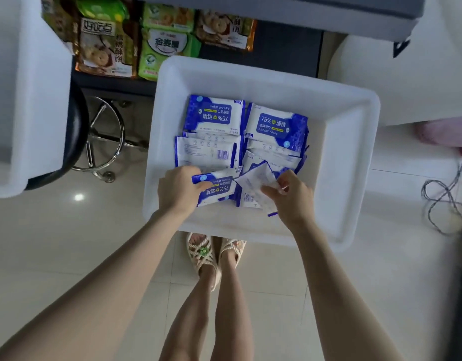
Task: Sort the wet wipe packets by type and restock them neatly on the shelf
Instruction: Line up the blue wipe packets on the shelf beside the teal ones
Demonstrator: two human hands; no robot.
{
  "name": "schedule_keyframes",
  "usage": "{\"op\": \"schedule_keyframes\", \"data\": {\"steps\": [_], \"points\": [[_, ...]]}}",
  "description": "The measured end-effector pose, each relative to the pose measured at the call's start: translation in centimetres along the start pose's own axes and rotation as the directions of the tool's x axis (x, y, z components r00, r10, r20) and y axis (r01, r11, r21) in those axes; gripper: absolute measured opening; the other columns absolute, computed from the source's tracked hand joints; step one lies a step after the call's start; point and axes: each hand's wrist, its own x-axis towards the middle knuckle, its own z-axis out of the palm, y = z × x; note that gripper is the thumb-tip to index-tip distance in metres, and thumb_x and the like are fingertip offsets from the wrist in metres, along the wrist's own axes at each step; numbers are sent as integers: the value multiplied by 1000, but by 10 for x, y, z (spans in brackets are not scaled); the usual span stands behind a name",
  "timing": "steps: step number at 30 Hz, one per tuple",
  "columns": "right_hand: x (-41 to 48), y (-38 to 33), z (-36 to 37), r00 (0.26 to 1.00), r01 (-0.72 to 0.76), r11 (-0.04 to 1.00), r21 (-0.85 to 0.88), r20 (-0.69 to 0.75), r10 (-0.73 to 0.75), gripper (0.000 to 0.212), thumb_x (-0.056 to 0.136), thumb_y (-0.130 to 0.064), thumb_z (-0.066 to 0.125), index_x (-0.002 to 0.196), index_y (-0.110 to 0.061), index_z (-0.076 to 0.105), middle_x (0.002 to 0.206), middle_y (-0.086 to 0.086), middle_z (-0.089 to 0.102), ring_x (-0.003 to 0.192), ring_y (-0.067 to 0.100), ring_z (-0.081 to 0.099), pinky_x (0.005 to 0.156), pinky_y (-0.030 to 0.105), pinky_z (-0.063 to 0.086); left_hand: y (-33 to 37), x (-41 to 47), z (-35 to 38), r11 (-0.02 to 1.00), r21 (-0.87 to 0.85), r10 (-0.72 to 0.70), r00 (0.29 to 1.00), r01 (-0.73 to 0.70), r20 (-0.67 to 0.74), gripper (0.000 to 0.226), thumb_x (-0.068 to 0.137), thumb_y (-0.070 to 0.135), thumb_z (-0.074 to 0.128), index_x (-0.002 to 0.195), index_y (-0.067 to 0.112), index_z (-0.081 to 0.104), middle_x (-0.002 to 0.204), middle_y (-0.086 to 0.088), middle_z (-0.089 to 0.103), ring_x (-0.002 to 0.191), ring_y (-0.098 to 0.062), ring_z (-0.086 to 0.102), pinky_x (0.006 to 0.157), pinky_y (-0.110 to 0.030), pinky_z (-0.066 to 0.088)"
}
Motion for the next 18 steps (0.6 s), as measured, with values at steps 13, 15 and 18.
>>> {"op": "schedule_keyframes", "data": {"steps": [13,15,18], "points": [[-156,-219,-100,983,92,823,560,81,-165,19,95,-27,56,105,-12,61,86,-8,69,77,6,67,69,27,57,25,-140,-243,467,-882,-220,975,66,-43,21,76,-1,74,87,10,61,80,-7,64,65,-8,60,54,-13,47],[-180,-266,-106,974,132,803,581,74,-214,19,97,-28,51,109,-16,59,91,-8,68,78,4,67,66,24,57,20,-152,-291,421,-906,-172,985,44,-32,36,74,-1,75,106,10,61,95,-9,69,82,-20,67,58,-19,53],[-218,-340,-102,968,137,768,625,79,-237,13,96,-15,52,105,-21,60,90,-7,67,80,7,66,67,23,54,7,-165,-366,398,-917,-46,998,-11,-32,40,73,-3,73,110,7,62,94,-6,72,83,-24,68,64,-30,56]]}}
